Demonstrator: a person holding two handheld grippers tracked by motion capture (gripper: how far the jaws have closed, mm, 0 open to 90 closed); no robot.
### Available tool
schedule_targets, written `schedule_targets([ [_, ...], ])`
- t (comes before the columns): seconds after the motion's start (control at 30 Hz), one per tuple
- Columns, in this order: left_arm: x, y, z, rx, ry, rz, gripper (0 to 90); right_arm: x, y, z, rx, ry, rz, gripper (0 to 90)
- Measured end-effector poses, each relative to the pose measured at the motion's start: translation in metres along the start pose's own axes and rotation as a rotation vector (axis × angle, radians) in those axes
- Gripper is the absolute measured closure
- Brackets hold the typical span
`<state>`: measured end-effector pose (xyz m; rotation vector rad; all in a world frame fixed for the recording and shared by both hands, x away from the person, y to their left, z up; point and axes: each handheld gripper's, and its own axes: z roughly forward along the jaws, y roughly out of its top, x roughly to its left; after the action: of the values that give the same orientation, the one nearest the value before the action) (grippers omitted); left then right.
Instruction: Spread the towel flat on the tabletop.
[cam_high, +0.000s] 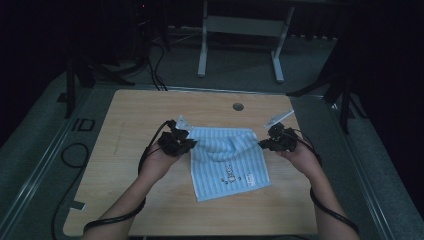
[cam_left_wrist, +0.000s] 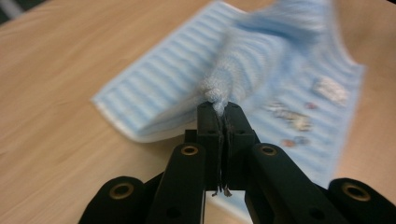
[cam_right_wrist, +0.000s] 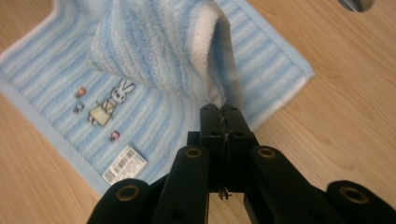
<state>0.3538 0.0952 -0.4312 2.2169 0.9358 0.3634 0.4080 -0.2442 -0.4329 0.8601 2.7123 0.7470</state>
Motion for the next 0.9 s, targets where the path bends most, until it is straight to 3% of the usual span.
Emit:
schedule_targets([
  [0.03,0.014,-0.005,0.003,0.005,0.025,-0.045,87.1,-0.002,-0.003,-0.001,0.003,-0.003,0.004,89.2],
  [0.27,0.043,-0.025,0.026,0.063,0.066,-0.126,87.0,-0.009,-0.014,0.009,0.022,0.017,0.035,89.2],
  [0.33,0.052,-0.031,0.034,0.073,0.044,-0.167,86.8,-0.010,-0.017,0.014,0.027,0.032,0.046,89.2],
  [0.5,0.064,-0.042,0.055,0.140,0.024,-0.206,85.5,-0.009,-0.020,0.035,0.057,0.047,0.071,89.1],
  [0.53,0.064,-0.044,0.060,0.157,0.016,-0.206,83.3,-0.009,-0.020,0.038,0.061,0.044,0.077,89.0],
  [0.57,0.064,-0.044,0.060,0.157,0.016,-0.206,75.6,-0.009,-0.020,0.038,0.061,0.044,0.077,89.0],
  [0.63,0.060,-0.046,0.059,0.156,0.035,-0.194,75.6,-0.010,-0.020,0.044,0.063,0.038,0.091,87.6],
  [0.67,0.058,-0.046,0.057,0.148,0.042,-0.201,62.6,-0.013,-0.021,0.049,0.058,0.026,0.130,74.4],
  [0.7,0.056,-0.046,0.054,0.137,0.050,-0.195,58.3,-0.015,-0.021,0.049,0.058,0.041,0.149,71.0],
  [0.8,0.047,-0.046,0.042,0.106,0.046,-0.178,54.7,-0.015,-0.022,0.045,0.037,0.010,0.146,64.6],
  [0.9,0.033,-0.046,0.035,0.091,-0.012,-0.151,54.6,-0.010,-0.022,0.034,0.007,-0.006,0.130,62.8],
])
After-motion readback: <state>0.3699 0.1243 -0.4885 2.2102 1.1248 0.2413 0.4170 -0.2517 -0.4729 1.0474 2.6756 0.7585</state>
